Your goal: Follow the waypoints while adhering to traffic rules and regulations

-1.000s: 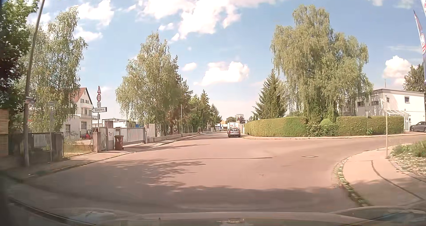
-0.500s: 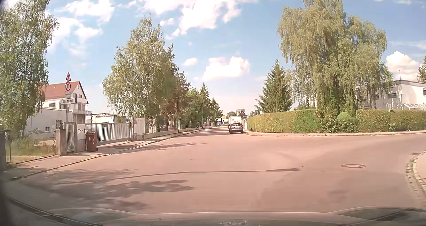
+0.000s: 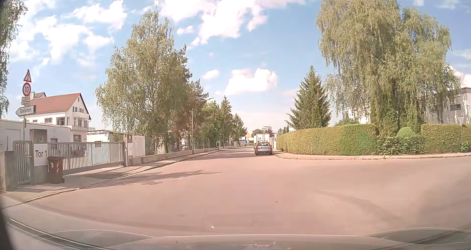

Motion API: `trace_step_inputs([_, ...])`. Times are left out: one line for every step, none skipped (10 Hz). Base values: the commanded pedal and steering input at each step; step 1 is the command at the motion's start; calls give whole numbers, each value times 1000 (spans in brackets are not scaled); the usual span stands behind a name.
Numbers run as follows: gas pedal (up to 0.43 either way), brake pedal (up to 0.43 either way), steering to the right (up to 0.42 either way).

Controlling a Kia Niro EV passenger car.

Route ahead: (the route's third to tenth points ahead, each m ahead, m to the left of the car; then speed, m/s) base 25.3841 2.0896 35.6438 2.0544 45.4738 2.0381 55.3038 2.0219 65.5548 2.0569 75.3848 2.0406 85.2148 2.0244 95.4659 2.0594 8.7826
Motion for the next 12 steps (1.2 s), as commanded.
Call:
trace_step_inputs([0, 18, -5])
trace_step_inputs([0, 18, -5])
trace_step_inputs([0, 18, -7])
trace_step_inputs([0, 18, -7])
trace_step_inputs([0, 18, -7])
trace_step_inputs([0, 18, -7])
trace_step_inputs([0, 18, -8])
trace_step_inputs([0, 18, -9])
trace_step_inputs([0, 18, -15])
trace_step_inputs([0, 18, -19])
trace_step_inputs([0, 18, -19])
trace_step_inputs([0, 18, -21])
